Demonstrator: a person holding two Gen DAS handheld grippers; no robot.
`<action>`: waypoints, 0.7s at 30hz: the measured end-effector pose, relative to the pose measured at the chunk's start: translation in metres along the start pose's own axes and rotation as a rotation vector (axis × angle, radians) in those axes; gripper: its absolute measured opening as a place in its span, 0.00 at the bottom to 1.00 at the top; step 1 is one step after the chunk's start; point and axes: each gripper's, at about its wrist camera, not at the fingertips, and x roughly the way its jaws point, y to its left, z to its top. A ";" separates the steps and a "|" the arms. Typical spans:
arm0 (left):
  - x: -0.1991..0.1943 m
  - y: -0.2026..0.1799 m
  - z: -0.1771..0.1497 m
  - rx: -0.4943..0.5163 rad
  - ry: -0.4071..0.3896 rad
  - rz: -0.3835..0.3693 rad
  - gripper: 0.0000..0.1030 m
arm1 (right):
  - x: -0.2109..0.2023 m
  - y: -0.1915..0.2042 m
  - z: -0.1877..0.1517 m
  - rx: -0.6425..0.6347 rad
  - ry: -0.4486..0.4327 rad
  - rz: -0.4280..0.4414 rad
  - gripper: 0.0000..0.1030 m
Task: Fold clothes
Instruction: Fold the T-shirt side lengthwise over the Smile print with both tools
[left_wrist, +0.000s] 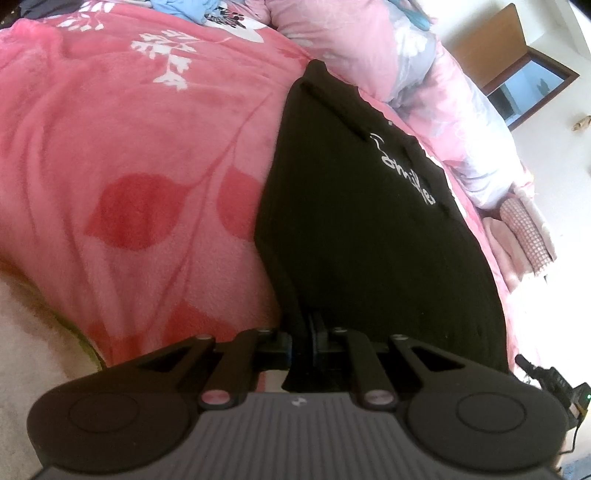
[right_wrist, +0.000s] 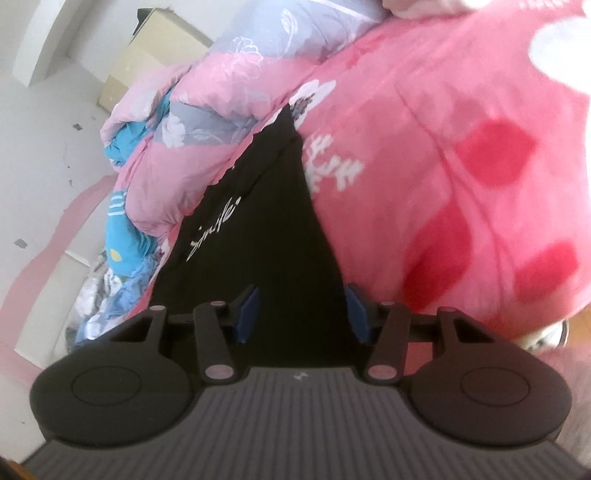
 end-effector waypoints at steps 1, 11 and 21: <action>0.000 0.000 0.000 0.000 -0.001 -0.001 0.11 | 0.000 0.000 -0.003 -0.001 0.005 0.001 0.47; -0.004 -0.003 -0.006 0.022 -0.021 -0.009 0.07 | 0.002 -0.005 -0.028 0.018 0.075 -0.001 0.12; -0.032 -0.003 0.001 -0.012 -0.072 -0.087 0.06 | -0.014 0.026 -0.023 -0.059 0.013 0.047 0.05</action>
